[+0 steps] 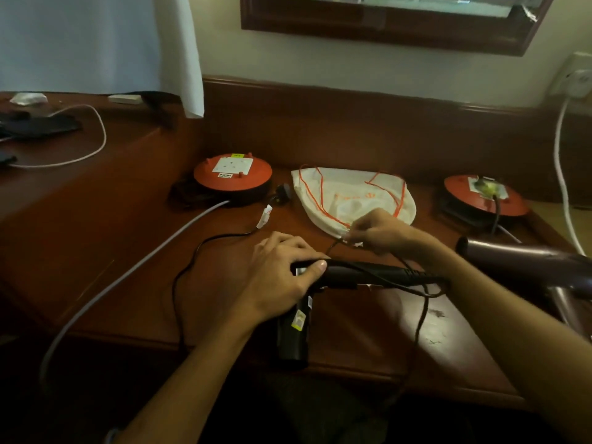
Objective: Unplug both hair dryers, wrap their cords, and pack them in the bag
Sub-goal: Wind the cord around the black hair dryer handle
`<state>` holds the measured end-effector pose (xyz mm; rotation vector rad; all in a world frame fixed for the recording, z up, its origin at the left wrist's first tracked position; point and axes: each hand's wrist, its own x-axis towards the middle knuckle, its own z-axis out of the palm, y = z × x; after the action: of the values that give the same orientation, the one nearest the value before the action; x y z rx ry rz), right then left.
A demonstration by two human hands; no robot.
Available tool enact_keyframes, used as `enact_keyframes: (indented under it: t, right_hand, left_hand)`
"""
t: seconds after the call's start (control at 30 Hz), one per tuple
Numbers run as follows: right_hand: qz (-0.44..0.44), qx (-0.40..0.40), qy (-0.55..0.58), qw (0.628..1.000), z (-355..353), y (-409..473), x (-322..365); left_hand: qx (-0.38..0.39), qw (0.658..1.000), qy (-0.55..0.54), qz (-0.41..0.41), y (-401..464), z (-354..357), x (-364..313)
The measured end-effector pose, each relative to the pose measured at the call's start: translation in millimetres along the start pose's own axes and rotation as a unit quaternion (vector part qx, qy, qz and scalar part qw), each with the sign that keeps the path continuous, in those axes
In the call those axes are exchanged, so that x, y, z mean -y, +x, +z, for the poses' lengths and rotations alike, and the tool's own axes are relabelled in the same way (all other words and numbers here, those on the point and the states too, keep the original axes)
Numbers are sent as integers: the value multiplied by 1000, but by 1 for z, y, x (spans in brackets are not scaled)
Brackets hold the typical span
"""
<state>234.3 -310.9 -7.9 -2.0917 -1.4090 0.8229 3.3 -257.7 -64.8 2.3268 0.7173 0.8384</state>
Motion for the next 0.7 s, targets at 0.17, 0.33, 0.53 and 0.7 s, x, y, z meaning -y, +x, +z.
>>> enact_keyframes:
  t: [0.17, 0.33, 0.53, 0.7]
  right_hand:
    - [-51, 55, 51, 996, -32, -7, 26]
    - [-117, 303, 5, 946, -33, -59, 57]
    - [-156, 236, -58, 957, -17, -109, 32]
    - [-228, 102, -131, 960, 51, -121, 5]
  left_hand:
    - [37, 995, 77, -50, 5, -1, -19]
    - [37, 992, 114, -29, 9, 7, -32]
    - [18, 997, 60, -53, 7, 5, -23]
    - [-19, 997, 40, -67, 3, 9, -23]
